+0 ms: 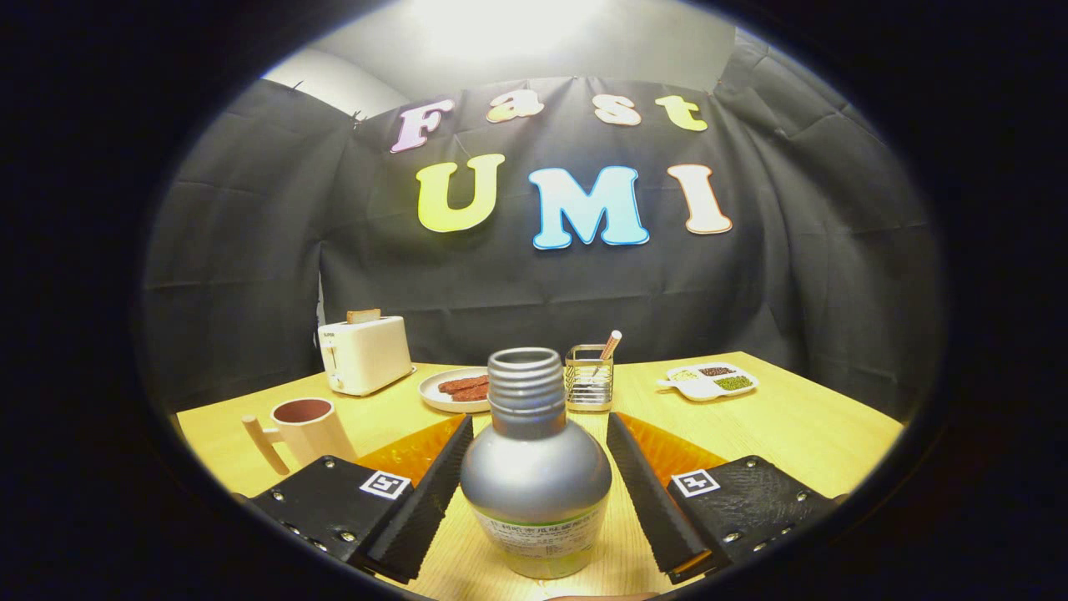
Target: Take the bottle from table, then pour the juice into the cup, finally place the bottle on the coaster
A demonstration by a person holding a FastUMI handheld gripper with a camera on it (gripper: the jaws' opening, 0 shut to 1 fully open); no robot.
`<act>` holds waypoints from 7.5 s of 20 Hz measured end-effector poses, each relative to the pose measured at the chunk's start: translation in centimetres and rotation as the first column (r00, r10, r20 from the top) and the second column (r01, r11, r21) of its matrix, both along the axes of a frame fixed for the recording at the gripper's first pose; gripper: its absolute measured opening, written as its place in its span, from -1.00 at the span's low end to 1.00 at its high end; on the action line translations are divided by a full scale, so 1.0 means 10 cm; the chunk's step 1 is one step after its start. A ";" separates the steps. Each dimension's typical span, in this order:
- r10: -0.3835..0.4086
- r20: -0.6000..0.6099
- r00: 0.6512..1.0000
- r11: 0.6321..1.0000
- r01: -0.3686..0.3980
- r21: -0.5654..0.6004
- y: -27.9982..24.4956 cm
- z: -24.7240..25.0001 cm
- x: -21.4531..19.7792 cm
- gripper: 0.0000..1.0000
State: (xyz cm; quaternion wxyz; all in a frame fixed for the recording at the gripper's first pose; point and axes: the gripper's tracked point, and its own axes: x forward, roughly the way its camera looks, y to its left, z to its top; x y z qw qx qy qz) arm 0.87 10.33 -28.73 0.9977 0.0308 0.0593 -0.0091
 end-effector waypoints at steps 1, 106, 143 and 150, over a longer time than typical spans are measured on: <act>-0.012 0.000 1.000 1.000 0.012 -0.005 -0.02 -0.03 0.00 0.96; 0.119 -0.120 0.986 -0.359 -0.070 -0.931 1.28 0.51 0.81 0.63; 0.033 -0.206 0.978 -0.671 -0.131 -0.730 1.36 0.64 0.85 0.62; -0.007 -0.247 0.969 -0.730 -0.173 -0.661 1.38 0.56 0.82 0.62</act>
